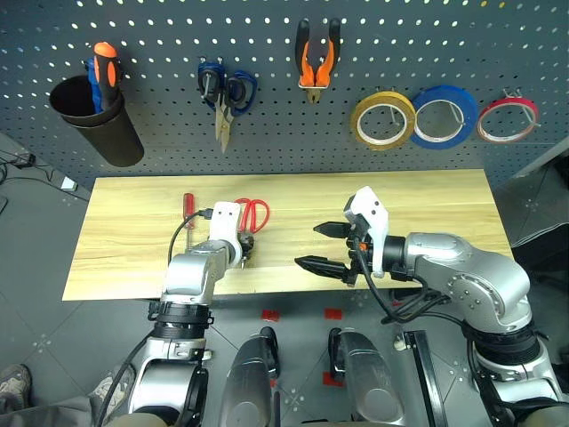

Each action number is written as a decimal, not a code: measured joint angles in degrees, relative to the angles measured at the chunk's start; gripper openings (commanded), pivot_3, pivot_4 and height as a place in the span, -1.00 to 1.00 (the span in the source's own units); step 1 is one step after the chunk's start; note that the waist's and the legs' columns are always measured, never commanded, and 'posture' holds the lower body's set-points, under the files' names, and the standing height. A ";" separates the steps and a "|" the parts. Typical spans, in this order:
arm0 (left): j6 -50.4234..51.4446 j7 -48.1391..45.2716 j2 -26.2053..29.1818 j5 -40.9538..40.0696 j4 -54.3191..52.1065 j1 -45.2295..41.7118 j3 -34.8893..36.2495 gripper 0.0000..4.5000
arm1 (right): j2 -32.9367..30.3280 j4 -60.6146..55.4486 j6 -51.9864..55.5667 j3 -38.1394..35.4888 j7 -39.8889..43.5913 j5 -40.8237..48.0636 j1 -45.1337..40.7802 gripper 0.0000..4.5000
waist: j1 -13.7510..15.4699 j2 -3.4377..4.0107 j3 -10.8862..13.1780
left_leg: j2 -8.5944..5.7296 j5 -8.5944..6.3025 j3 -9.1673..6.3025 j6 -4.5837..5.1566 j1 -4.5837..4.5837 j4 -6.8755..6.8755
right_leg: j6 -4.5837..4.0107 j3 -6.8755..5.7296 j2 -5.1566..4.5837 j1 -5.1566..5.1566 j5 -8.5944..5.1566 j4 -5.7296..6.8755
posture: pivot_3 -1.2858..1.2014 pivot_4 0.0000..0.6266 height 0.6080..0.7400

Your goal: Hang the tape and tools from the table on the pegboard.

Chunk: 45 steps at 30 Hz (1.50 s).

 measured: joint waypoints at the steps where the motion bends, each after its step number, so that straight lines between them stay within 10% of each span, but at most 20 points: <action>1: -0.01 -0.37 0.07 0.02 0.02 0.02 0.00 -0.53 | -0.07 0.00 0.02 0.00 -0.01 0.02 0.00 1.00 | 0.00 0.00 0.00 | 0.00 0.00 0.00 0.00 0.00 0.00 | 0.00 0.00 0.00 0.00 0.00 0.00 | -0.14 0.27 1.00; 4: -0.30 -1.16 -0.02 0.04 0.04 0.22 -0.02 -0.87 | -0.11 0.00 0.06 0.01 -0.03 0.08 -0.01 1.00 | -0.01 0.00 -0.01 | 0.00 0.00 -0.01 0.00 0.00 0.01 | 0.00 -0.01 0.00 0.01 0.00 0.00 | -0.14 0.27 1.00; 29: -39.59 -4.23 8.25 10.85 -31.46 22.76 -4.61 -0.87 | -2.30 -14.33 -28.55 -0.42 -7.53 -16.51 4.94 1.00 | -1.66 -0.06 0.04 | 0.03 -0.03 0.08 -0.05 -0.17 -0.60 | -0.01 -0.02 0.01 -0.15 0.01 -0.70 | -0.16 0.27 1.00; 45: -38.96 -3.99 8.16 15.44 -46.72 26.40 1.42 -0.87 | -3.03 -8.33 -37.85 -2.41 -6.84 -21.15 3.63 1.00 | -1.76 -0.06 0.03 | 0.02 -0.03 0.14 -0.05 -0.16 -0.72 | -0.01 -0.04 0.05 -0.13 0.00 -0.83 | -0.13 0.19 1.00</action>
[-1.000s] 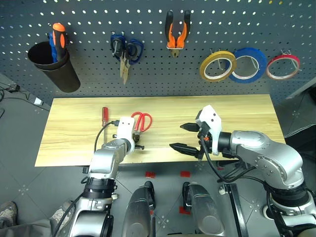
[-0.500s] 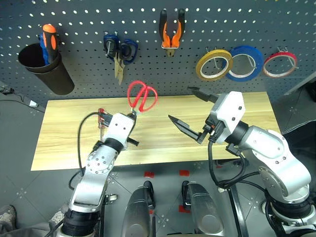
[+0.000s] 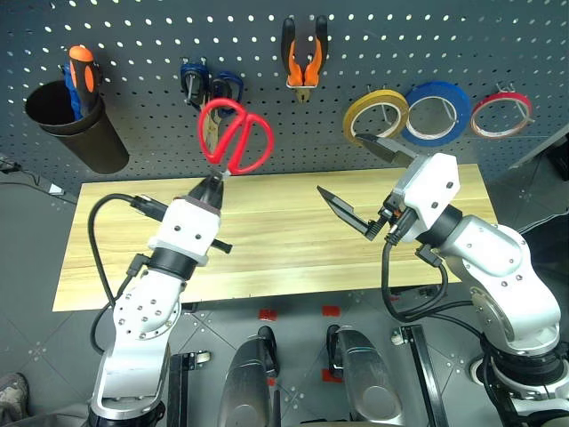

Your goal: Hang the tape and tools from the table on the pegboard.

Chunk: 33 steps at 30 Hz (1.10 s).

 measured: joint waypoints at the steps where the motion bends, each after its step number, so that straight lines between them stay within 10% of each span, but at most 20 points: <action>1: 0.29 0.07 -0.07 0.00 0.21 -0.27 0.32 -0.87 | 0.05 0.62 -0.20 0.00 0.12 0.00 -0.37 1.00 | 0.00 0.00 0.00 | 0.00 0.00 0.00 0.00 0.00 0.00 | 0.00 0.00 0.00 0.00 0.00 -0.01 | -0.13 0.19 1.00; 33: 3.57 0.59 -2.32 -0.63 5.02 -7.76 1.15 -0.87 | 2.79 6.67 -3.91 0.10 4.18 0.54 -9.23 1.00 | 0.08 0.00 0.00 | 0.04 -0.01 -0.14 0.03 0.06 0.79 | -0.02 -0.03 -0.02 0.15 0.01 0.73 | -0.14 0.21 1.00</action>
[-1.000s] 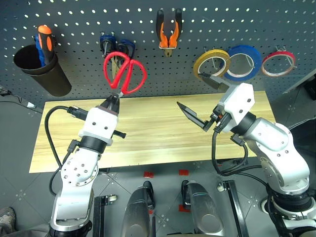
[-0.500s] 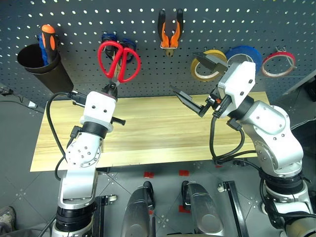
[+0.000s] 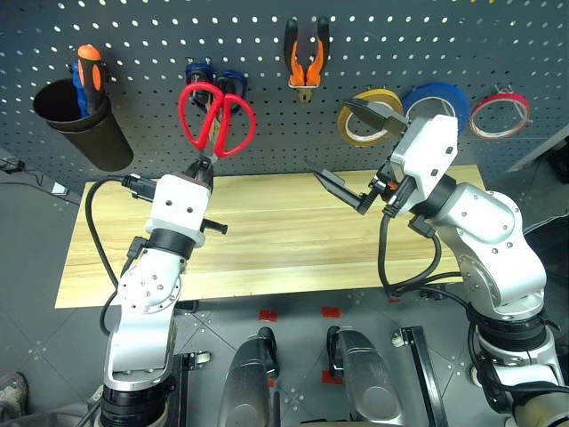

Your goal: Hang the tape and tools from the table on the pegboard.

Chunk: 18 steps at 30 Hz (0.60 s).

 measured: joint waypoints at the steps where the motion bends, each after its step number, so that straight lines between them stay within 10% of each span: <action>1: 0.22 -0.04 0.04 -0.15 0.01 -0.52 0.25 -0.87 | 0.00 0.00 0.00 0.00 0.03 0.00 0.00 1.00 | 0.00 0.00 0.00 | 0.00 0.00 0.00 0.00 0.00 0.02 | 0.00 0.00 0.00 0.00 0.00 0.02 | -0.14 0.21 1.00; 15: 1.03 -0.70 -0.26 -2.03 11.98 -8.80 -0.35 -0.87 | 1.47 1.67 -0.01 1.40 0.46 -0.20 -1.64 1.00 | -0.05 0.00 0.00 | 0.00 0.00 0.02 0.00 0.00 0.06 | 0.00 0.02 0.00 -0.04 0.00 0.08 | -0.16 0.21 1.00; 18: -0.48 -1.09 -0.25 -2.04 13.48 -9.95 -0.90 -0.44 | 1.92 1.68 -0.05 2.19 0.35 -0.43 -2.22 1.00 | -0.05 0.00 0.00 | 0.01 0.00 0.02 0.00 0.00 0.06 | 0.00 0.02 0.00 -0.04 0.00 0.08 | -0.16 0.21 1.00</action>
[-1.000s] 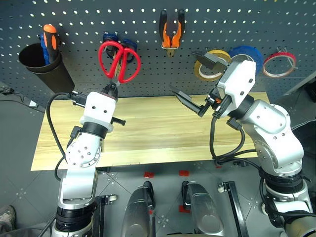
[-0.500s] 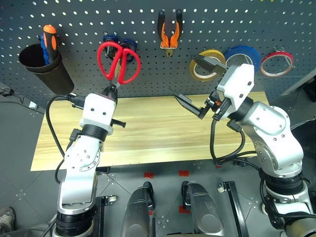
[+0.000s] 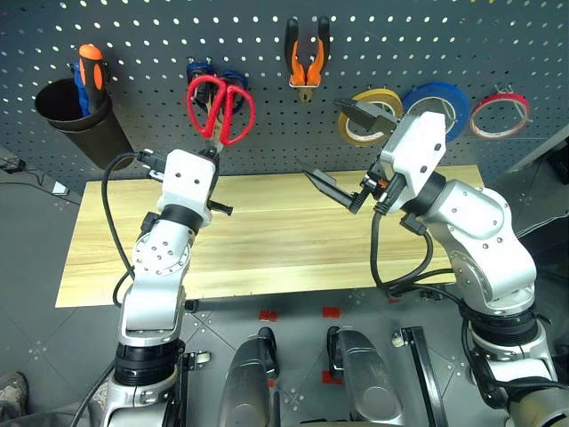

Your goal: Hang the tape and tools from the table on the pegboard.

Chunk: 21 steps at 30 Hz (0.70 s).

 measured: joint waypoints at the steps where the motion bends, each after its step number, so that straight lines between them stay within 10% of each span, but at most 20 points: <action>1: -0.21 -0.16 -0.02 -0.07 0.68 0.00 -0.26 -0.33 | 0.23 0.00 -0.01 0.15 -0.03 -0.07 -0.15 1.00 | 0.00 0.00 0.00 | 0.00 0.00 0.00 0.00 0.00 0.00 | 0.00 0.00 0.00 0.00 0.00 0.00 | -0.16 0.21 1.00; 9: 2.89 -0.03 -0.04 -0.11 2.85 5.34 -0.45 0.79 | 2.09 -0.20 3.10 1.19 -2.20 -0.73 1.03 1.00 | -0.50 0.00 0.00 | 0.04 0.00 0.00 0.00 0.02 -0.02 | -0.01 -0.01 0.01 -0.01 0.00 0.02 | -0.15 0.20 1.00; 21: 22.06 -1.70 2.99 -14.10 19.26 2.99 17.33 0.79 | 15.64 -3.18 40.34 5.10 -13.80 5.36 0.59 1.00 | -0.31 -0.06 0.04 | 0.06 0.01 0.01 -0.03 0.01 0.02 | -0.01 0.01 0.05 -0.14 0.00 0.18 | -0.13 0.35 1.00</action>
